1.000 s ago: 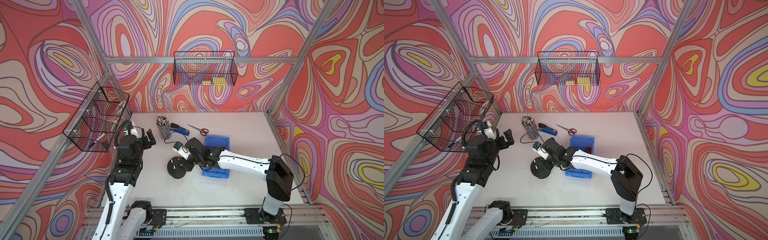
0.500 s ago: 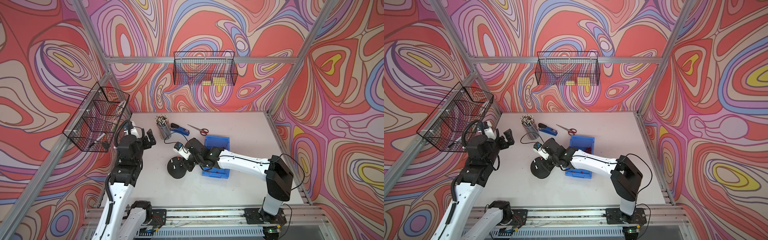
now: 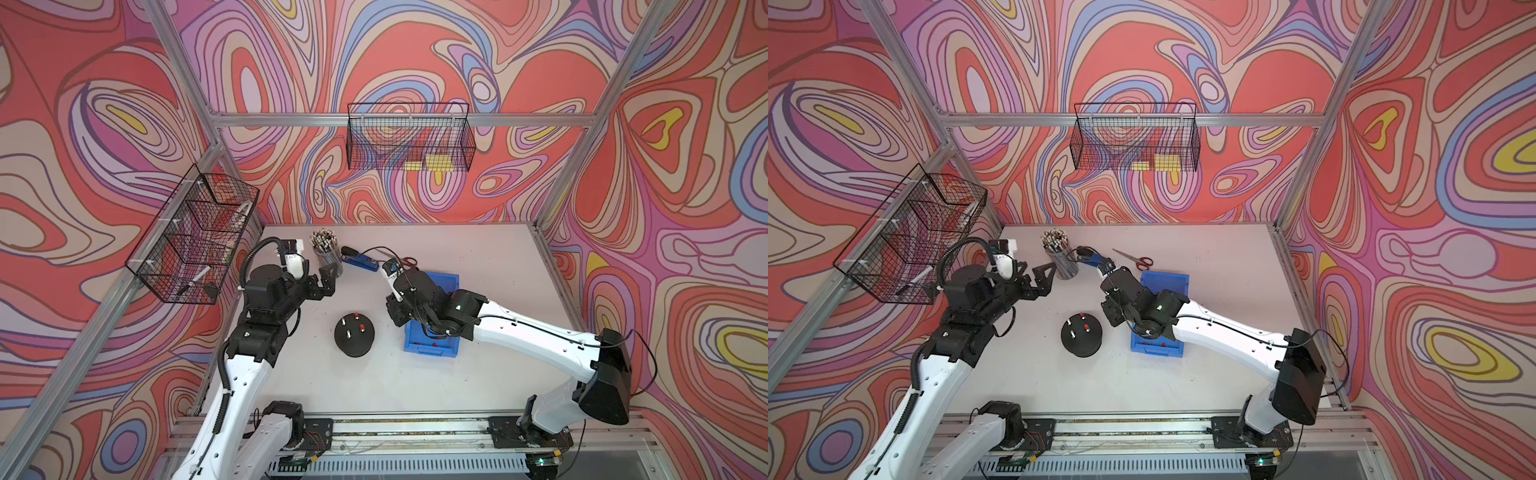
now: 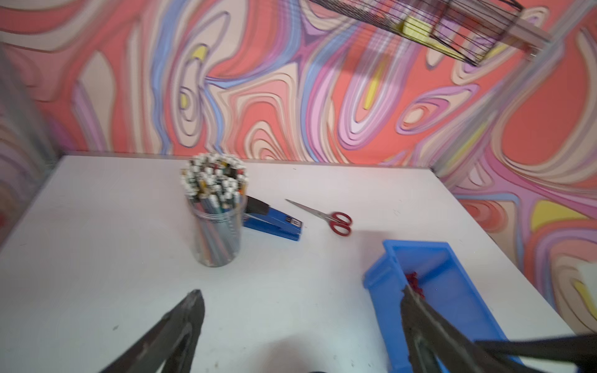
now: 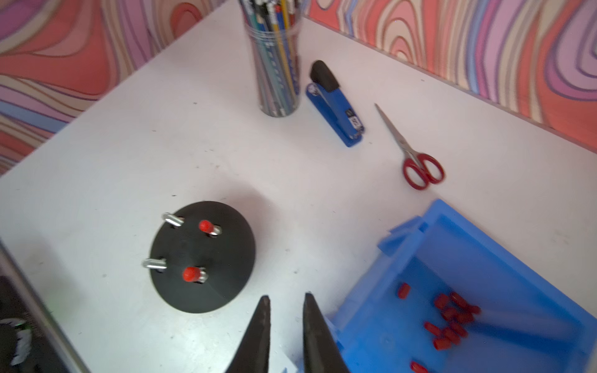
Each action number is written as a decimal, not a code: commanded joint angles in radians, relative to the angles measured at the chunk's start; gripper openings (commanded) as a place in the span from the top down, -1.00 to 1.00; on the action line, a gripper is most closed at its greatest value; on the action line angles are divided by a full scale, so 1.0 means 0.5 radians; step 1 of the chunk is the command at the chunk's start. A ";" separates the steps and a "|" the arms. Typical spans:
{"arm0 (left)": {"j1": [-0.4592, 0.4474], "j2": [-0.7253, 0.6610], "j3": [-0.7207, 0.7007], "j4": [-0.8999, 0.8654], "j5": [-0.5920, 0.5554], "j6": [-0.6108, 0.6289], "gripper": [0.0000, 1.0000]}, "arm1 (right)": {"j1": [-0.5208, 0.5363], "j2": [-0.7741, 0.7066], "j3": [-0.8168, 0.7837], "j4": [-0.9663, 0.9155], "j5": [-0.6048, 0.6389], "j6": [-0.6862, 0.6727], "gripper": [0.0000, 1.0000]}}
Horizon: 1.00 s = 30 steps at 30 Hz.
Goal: Cover the protruding screws with screw protection sleeves
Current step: Attach the screw protection sleeve to the screw, then pick up the screw protection sleeve from the storage box.
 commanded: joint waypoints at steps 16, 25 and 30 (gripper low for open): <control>-0.259 0.232 0.181 -0.310 0.767 0.386 -0.60 | -0.383 0.125 -0.264 -0.417 0.088 0.651 0.71; -0.260 0.413 0.346 -0.623 0.186 0.316 -0.63 | -0.579 0.494 -0.175 -0.219 0.117 0.535 0.60; -0.261 0.390 0.320 -0.576 0.232 0.294 -0.64 | -0.599 0.518 -0.288 0.111 0.007 0.459 0.56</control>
